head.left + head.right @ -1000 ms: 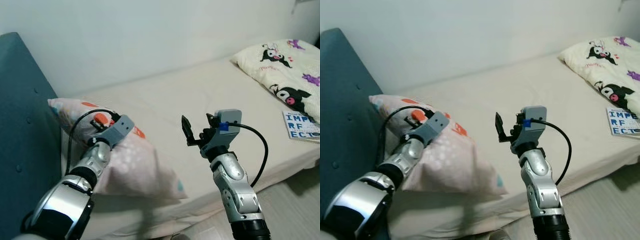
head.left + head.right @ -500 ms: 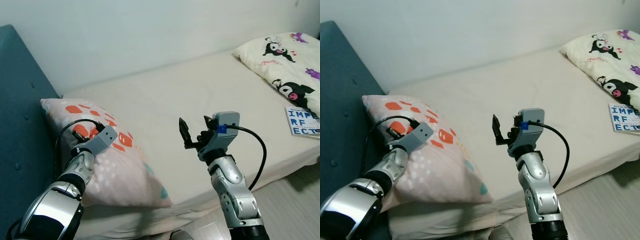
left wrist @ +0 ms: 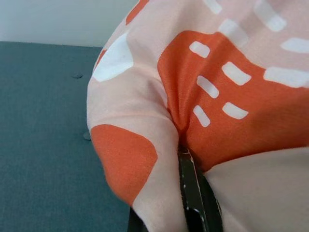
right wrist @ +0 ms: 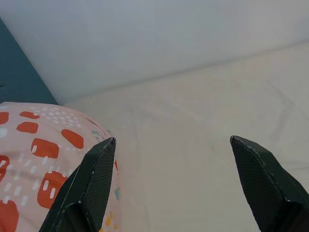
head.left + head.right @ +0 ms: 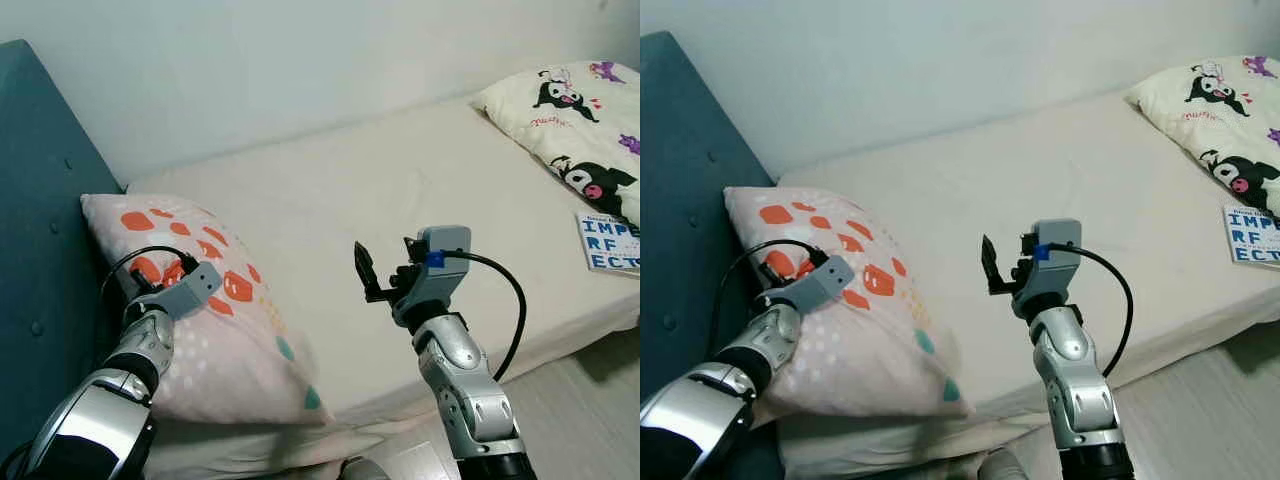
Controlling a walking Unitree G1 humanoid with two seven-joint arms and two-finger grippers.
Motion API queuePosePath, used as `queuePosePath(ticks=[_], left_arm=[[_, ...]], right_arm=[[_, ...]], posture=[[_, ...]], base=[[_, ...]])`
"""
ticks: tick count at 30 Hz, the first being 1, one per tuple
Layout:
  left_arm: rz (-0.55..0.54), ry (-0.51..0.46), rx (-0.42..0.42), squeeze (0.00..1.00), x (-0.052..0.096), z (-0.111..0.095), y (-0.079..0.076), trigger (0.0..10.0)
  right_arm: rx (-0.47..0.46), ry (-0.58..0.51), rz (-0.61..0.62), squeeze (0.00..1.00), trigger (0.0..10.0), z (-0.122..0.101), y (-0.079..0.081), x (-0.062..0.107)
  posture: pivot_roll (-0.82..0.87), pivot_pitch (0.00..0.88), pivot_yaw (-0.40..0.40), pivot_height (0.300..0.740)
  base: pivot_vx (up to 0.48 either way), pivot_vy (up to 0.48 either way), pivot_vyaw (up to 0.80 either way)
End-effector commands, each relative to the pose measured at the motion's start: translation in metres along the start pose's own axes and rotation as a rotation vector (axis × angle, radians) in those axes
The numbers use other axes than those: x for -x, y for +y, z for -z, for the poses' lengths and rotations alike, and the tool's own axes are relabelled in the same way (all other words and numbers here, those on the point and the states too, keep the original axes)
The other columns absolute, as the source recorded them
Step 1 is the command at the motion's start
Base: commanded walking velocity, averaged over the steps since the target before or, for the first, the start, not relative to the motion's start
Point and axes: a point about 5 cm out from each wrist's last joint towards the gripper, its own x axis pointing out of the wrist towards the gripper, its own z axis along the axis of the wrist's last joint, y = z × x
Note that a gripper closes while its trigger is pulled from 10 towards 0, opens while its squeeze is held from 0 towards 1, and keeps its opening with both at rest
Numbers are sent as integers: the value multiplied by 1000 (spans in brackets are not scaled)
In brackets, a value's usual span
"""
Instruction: Clean up the room
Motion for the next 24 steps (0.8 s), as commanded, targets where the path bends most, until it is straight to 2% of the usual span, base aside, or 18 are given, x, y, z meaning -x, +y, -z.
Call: queuePosePath(ticks=[1, 16, 17, 18, 19, 24], left_arm=[[-20, 19, -71, 0, -3, 12, 11, 10000], [16, 2, -148, 0, -3, 10, 9, 10000], [16, -3, -155, 106, -3, 9, 10, 10000], [16, -3, -155, 106, -3, 9, 10, 10000], [15, -14, -165, 1000, -4, 8, 10, 10000], [-1, -43, -190, 1000, -7, 2, 17, 10000]], right_arm=[[-2, 21, -6, 0, 10000, 2, 3, 0], [5, 25, -6, 0, 10000, 1, 3, 0], [6, 25, -6, 0, 10000, 1, 3, 0], [6, 25, -6, 0, 10000, 1, 3, 0], [6, 26, -5, 0, 10000, 1, 3, 0], [5, 26, -2, 0, 10000, 1, 3, 1]], posture=[[-374, 236, 75, 710], [-373, 236, 75, 650], [-376, 237, 76, 645], [-376, 237, 76, 645], [-377, 239, 77, 640], [-377, 239, 78, 625]], base=[[0, 0, 0], [0, 0, 0], [0, 0, 0], [0, 0, 0], [0, 0, 0], [0, 0, 0]])
